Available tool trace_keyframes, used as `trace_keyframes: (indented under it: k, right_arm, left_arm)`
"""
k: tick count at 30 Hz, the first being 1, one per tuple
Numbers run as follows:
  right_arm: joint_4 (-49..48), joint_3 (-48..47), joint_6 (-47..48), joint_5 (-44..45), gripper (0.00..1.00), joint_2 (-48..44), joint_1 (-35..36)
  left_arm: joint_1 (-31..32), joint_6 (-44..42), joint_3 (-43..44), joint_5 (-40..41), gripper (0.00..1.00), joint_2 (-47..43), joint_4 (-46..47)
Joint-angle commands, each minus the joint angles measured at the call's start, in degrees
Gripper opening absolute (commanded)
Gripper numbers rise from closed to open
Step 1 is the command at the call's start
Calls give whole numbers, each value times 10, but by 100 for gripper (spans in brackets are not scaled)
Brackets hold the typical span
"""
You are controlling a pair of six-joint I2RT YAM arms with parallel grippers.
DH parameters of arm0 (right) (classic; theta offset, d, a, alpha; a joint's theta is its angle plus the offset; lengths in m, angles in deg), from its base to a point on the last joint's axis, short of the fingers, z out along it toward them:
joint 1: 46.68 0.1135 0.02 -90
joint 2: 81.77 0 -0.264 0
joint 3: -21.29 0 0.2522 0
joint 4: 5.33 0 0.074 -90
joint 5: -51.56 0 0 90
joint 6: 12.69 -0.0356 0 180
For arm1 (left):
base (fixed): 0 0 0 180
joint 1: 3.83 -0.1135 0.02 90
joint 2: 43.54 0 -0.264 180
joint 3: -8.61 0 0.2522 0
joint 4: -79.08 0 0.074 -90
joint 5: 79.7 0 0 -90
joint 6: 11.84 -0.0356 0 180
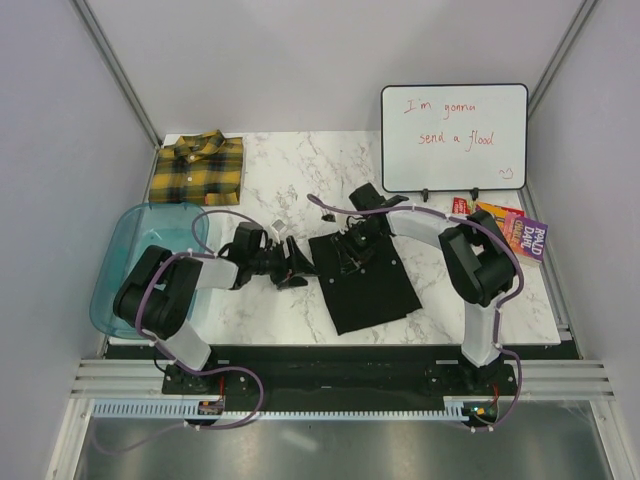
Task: Fold and stack the long sleeve shirts
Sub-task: Fold the shirt
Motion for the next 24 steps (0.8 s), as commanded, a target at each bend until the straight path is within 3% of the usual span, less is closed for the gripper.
trace_keyframes:
  k: [1,7,10,24]
  right_arm:
    - [-93,-12,-90,89,38,33,-7]
    - [-125,-19,-192,92,37,42,-8]
    - [-128,-13,-199,82,37,41,-8]
    - [-127,-8,-202,67,36,47,-8]
  left_arm:
    - [4,1,4,114,71,17,-25]
    - [9,-16,32,160,73,42,-26]
    - [14,-15,54,180,73,64,-24]
    - [37,-47,120,207,57,145,-55]
